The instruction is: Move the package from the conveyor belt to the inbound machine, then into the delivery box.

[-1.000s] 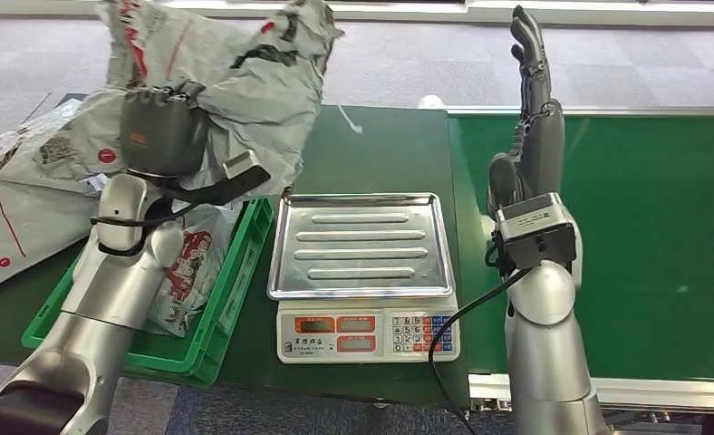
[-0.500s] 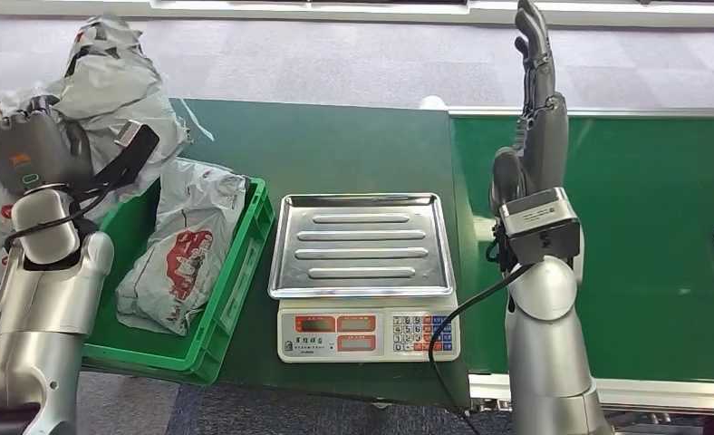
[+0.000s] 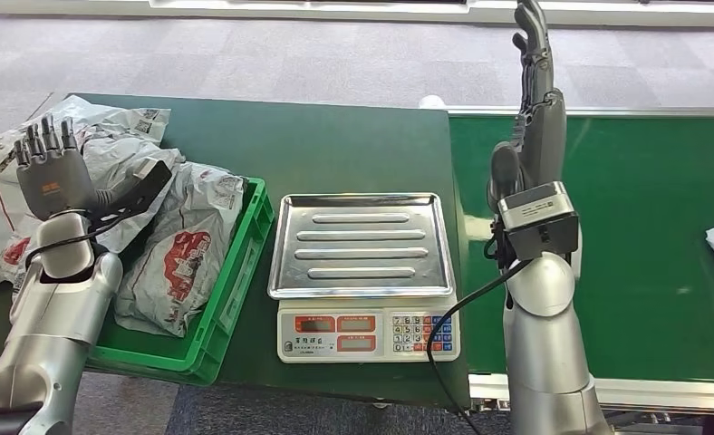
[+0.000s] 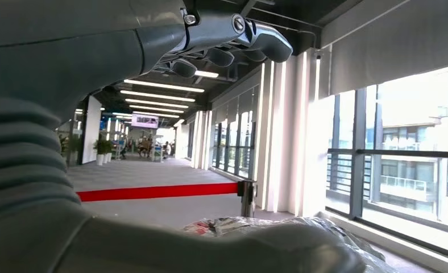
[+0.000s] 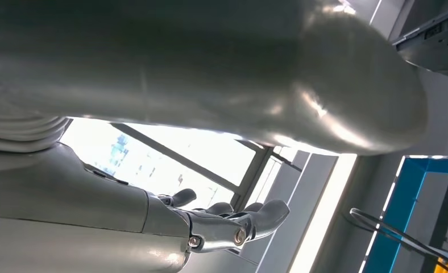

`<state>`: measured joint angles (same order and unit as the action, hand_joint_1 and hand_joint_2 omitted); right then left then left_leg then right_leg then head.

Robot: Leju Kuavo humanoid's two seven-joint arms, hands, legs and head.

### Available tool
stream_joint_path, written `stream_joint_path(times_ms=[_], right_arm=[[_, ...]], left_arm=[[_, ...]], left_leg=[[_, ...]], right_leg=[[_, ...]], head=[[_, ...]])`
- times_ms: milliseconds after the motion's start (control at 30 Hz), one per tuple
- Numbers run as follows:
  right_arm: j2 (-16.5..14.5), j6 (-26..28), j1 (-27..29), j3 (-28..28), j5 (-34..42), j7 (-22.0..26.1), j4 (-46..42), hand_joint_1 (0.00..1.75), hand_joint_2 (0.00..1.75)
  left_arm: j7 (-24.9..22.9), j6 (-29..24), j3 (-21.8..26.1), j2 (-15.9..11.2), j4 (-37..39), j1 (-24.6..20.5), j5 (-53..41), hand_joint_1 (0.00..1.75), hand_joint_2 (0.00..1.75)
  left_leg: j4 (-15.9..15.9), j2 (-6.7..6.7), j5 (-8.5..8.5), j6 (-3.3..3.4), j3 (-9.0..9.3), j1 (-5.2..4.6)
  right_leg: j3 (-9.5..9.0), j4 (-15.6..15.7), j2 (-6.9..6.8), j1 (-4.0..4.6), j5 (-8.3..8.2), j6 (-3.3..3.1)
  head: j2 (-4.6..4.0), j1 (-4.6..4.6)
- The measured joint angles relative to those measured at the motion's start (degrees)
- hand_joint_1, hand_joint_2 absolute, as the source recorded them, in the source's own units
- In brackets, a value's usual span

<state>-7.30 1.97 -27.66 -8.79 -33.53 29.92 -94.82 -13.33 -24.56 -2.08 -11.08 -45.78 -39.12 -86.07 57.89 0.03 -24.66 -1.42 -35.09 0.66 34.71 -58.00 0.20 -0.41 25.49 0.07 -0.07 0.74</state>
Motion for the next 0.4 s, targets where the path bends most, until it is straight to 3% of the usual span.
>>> stream_joint_path(times_ms=[200,300,400], right_arm=[[0.00,0.01,0.04,0.00,0.00,0.01,0.01,0.00,0.00],[0.00,0.09,0.18,0.00,-0.03,0.02,0.01,0.00,0.00],[0.00,0.39,0.39,0.00,0.02,0.12,0.01,0.00,0.00]], left_arm=[[5.07,-5.40,1.23,0.95,0.11,0.39,0.54,0.00,0.00],[12.03,-11.90,3.68,2.51,-3.20,1.33,4.03,0.00,0.00],[20.90,-14.31,6.04,4.40,-8.60,2.56,14.00,0.00,0.00]], left_leg=[[0.00,0.00,0.01,0.00,0.00,0.01],[0.01,0.00,0.00,0.00,0.00,0.00],[0.01,0.01,-0.01,0.01,-0.01,-0.02]], right_leg=[[0.01,0.00,0.01,0.01,-0.01,-0.01],[0.01,0.00,0.01,0.00,-0.01,-0.01],[0.02,0.00,0.01,-0.01,-0.01,-0.01]], head=[[0.00,0.00],[0.00,0.00],[0.00,0.00]])
